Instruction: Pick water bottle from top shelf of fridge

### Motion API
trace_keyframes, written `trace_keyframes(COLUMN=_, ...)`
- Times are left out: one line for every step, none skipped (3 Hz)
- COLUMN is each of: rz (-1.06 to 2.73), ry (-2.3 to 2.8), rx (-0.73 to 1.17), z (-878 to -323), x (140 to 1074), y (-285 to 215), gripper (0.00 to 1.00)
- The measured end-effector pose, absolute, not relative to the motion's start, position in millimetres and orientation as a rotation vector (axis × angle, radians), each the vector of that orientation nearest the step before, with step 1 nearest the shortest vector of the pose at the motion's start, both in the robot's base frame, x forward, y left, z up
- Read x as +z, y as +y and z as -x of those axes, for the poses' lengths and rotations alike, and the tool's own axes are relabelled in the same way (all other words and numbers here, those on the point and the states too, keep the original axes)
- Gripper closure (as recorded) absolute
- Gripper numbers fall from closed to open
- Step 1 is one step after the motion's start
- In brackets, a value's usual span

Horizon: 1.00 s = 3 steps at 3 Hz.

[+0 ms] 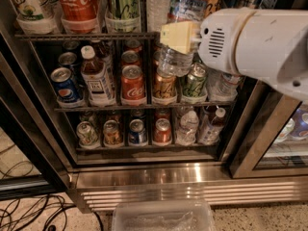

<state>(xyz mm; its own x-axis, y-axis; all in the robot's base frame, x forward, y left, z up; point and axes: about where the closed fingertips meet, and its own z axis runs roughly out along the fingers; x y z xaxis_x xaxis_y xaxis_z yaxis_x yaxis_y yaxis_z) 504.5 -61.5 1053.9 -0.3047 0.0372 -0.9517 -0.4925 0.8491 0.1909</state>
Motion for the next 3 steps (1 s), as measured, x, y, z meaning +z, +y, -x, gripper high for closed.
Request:
trace_keyframes(rz=0.512, ry=1.824, rx=0.595, z=-501, x=1063, y=-56, gripper=1.00)
trace_keyframes(rz=0.697, ry=1.805, rx=0.645, z=-496, x=1066, y=-57, gripper=1.00)
trace_keyframes(rz=0.768, ry=1.825, rx=0.688, z=-480, x=1060, y=-47, gripper=1.00)
